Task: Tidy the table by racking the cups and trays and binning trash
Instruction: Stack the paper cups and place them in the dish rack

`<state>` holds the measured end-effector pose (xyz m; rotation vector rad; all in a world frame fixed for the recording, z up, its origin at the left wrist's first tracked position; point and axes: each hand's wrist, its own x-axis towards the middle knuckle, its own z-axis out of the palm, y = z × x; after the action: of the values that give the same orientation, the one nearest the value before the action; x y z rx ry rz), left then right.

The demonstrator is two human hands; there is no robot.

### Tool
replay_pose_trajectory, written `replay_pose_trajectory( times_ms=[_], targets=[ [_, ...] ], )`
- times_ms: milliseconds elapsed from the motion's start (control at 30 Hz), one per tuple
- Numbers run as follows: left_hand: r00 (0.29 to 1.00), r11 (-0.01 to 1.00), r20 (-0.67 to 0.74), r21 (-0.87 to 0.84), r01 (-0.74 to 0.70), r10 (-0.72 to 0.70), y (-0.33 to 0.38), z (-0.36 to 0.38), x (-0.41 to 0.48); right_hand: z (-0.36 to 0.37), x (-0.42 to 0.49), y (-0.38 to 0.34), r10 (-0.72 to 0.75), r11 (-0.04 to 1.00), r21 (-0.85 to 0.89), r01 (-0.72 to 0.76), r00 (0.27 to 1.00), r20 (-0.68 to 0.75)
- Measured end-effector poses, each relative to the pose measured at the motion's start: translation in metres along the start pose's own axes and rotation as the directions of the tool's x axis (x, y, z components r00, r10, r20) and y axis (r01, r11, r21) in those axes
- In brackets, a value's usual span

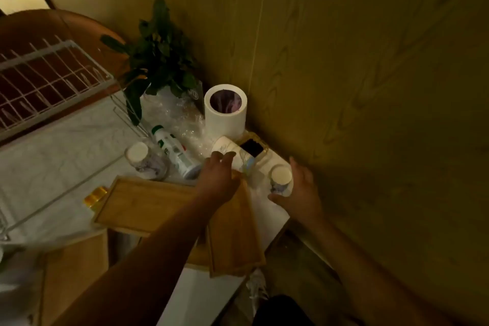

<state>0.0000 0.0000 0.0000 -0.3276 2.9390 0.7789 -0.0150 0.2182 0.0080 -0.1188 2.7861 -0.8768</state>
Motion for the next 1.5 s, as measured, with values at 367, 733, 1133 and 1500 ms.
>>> replay_pose_trajectory(
  times_ms=[367,733,1133,1500],
  targets=[
    [0.877,0.834,0.060,-0.284,0.473,-0.477,-0.009,0.020,0.119,0.005,0.047,0.034,-0.176,0.980,-0.059,0.190,0.966,0.188],
    [0.817,0.631,0.060,-0.603,0.488,-0.574,-0.023,0.030,0.119,-0.024,0.045,0.040,-0.154,0.977,0.164,0.138,0.984,0.087],
    [0.890,0.567,-0.051,-0.787,0.244,-0.453,-0.011,-0.005,0.018,-0.037,0.010,0.028,0.154,0.558,0.821,-0.122,0.987,0.042],
    [0.898,0.357,0.002,-0.917,0.176,-0.440,-0.008,-0.040,-0.076,-0.017,-0.004,0.017,0.049,0.195,0.904,-0.381,0.924,0.379]
  ],
)
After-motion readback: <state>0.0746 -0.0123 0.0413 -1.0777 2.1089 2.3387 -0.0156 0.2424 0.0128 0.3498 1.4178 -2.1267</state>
